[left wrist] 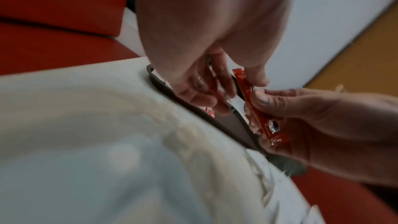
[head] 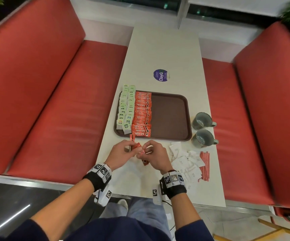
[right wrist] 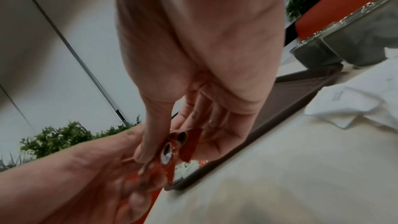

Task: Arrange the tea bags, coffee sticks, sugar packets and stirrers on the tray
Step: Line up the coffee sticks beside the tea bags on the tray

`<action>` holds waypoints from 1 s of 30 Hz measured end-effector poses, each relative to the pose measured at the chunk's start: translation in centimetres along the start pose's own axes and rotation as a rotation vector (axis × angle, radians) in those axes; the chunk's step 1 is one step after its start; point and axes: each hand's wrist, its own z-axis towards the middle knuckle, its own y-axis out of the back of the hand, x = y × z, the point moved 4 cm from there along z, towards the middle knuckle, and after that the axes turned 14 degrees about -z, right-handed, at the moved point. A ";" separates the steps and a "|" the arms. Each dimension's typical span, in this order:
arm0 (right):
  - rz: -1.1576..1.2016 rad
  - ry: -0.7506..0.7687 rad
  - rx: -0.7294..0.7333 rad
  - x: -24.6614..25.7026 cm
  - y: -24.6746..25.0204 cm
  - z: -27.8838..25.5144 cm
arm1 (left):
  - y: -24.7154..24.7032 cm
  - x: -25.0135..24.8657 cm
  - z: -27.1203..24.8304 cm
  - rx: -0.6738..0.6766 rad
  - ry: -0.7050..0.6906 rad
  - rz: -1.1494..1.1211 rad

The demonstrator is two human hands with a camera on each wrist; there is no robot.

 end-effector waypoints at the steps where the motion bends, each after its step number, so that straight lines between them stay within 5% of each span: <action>1: 0.038 0.028 0.010 0.8 0.2 -0.2 | -0.1 -0.5 0.1 -0.007 0.011 -0.114; 10: 0.430 0.040 0.079 1.8 0.8 -1.0 | 0.6 -2.1 1.1 -0.176 0.006 -0.418; 22: 0.387 0.124 0.116 1.7 1.1 1.6 | 1.5 -2.9 2.5 -0.215 0.036 -0.468; 30: -0.015 0.243 0.049 2.4 2.5 4.4 | 2.5 -2.1 3.8 -0.276 0.055 -0.427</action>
